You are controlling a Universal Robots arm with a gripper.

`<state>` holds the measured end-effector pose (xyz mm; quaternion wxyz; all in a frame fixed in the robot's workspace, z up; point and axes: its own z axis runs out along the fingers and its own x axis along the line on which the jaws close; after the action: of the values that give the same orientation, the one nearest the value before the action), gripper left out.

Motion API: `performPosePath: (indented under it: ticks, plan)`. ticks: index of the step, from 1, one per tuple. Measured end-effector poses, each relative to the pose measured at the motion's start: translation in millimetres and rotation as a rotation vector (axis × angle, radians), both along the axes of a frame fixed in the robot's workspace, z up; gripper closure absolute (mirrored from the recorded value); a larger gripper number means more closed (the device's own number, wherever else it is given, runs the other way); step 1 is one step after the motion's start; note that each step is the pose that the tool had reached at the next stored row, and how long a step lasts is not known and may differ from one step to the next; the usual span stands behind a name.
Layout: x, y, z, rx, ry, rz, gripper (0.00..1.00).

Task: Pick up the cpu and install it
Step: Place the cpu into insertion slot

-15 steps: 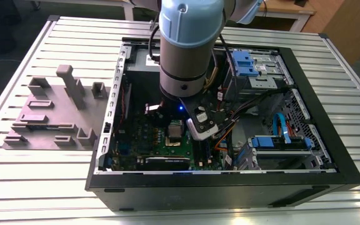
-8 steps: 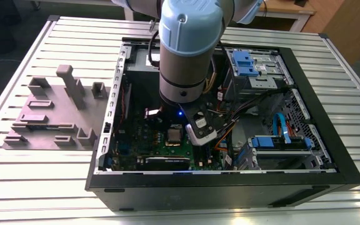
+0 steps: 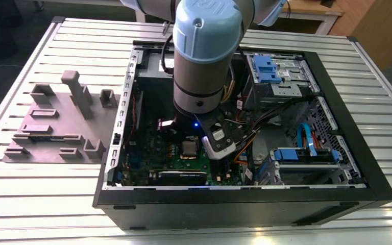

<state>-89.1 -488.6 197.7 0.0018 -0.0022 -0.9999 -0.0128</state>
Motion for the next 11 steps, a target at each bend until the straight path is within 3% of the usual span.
performPosePath:
  ticks: [11]
  plan:
    - [-0.7, -0.1, -4.3, 0.0001, 0.0001, 0.0, 0.53]
